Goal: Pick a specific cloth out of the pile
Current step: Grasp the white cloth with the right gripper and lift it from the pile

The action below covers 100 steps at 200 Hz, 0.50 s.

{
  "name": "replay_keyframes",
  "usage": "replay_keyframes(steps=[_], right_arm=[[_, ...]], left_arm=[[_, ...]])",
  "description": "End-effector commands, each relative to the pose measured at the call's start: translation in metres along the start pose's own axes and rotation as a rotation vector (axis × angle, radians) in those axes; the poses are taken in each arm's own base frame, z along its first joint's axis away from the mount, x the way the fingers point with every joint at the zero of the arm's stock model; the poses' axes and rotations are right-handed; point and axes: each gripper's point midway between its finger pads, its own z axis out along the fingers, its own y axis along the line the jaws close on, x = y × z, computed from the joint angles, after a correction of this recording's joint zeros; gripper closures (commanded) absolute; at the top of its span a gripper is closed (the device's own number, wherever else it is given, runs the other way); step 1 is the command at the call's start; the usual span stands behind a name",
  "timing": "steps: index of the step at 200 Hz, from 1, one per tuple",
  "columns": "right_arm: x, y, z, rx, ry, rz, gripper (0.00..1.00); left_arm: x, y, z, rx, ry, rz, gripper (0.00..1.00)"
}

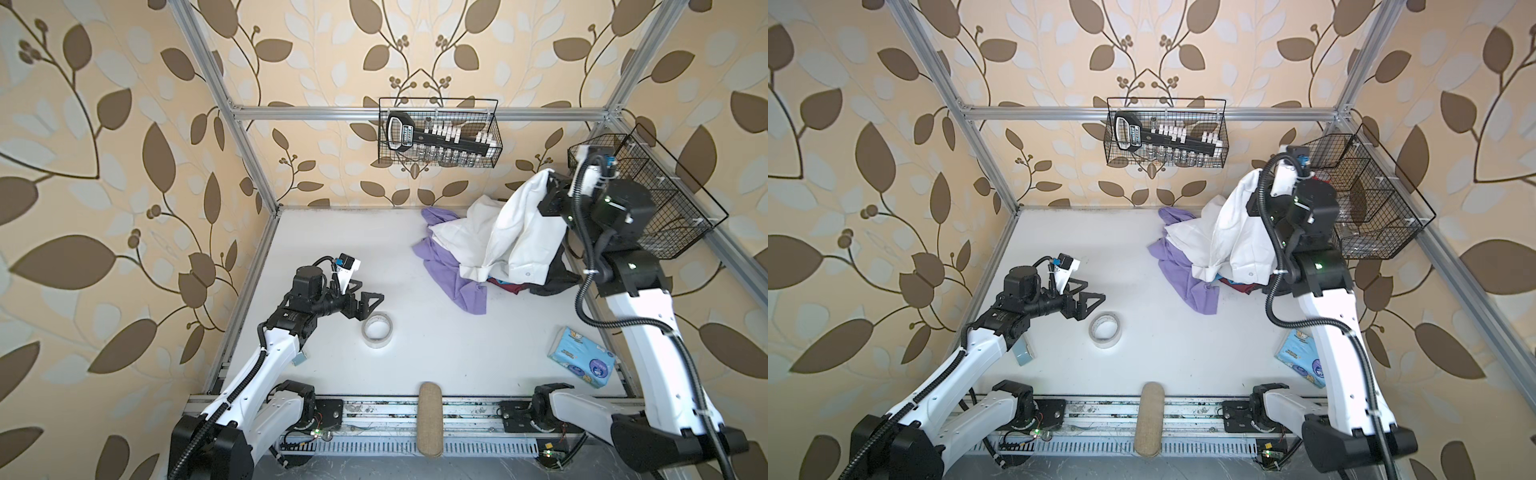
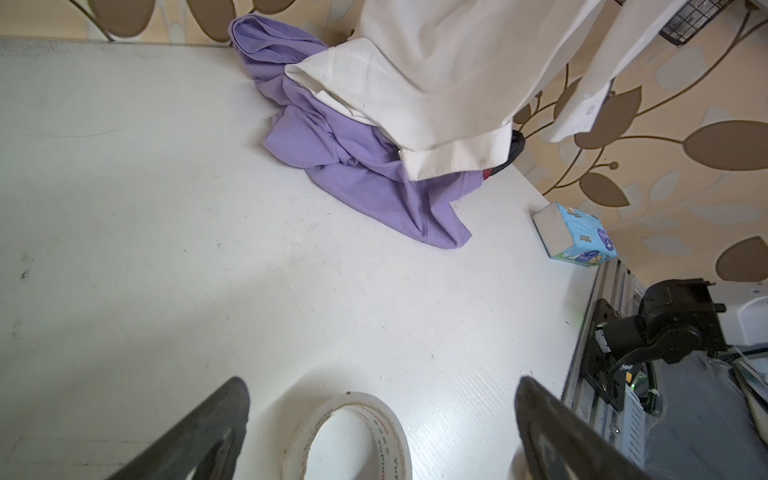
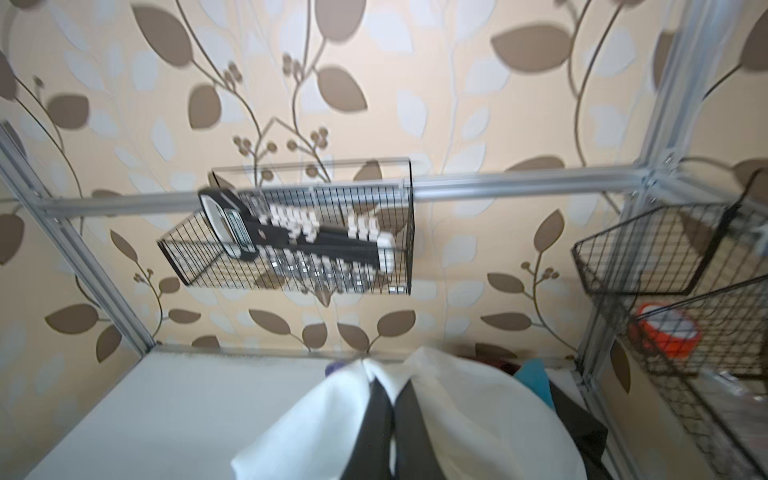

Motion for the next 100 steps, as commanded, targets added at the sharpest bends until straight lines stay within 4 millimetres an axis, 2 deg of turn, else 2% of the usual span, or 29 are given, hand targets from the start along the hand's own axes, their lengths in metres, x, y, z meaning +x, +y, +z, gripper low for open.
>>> replay_keyframes(steps=[1,25,43,71,100], right_arm=[[0.067,-0.005,0.045,0.024,0.166,-0.029,1.00],[0.109,-0.023,0.080,0.116,0.258,-0.064,1.00],[0.139,-0.032,0.099,0.162,0.339,-0.080,1.00],[0.179,-0.062,0.113,0.320,0.435,-0.130,1.00],[0.216,-0.089,0.116,0.467,0.543,-0.205,0.97]], left_arm=[[-0.012,-0.008,0.000,0.028,-0.014,0.053,0.01],[-0.009,-0.004,0.003,0.021,0.001,0.048,0.01],[-0.007,-0.001,0.005,0.013,0.012,0.041,0.01],[-0.004,0.004,0.008,0.003,0.030,0.030,0.01],[-0.003,0.004,0.009,0.003,0.034,0.029,0.01]])
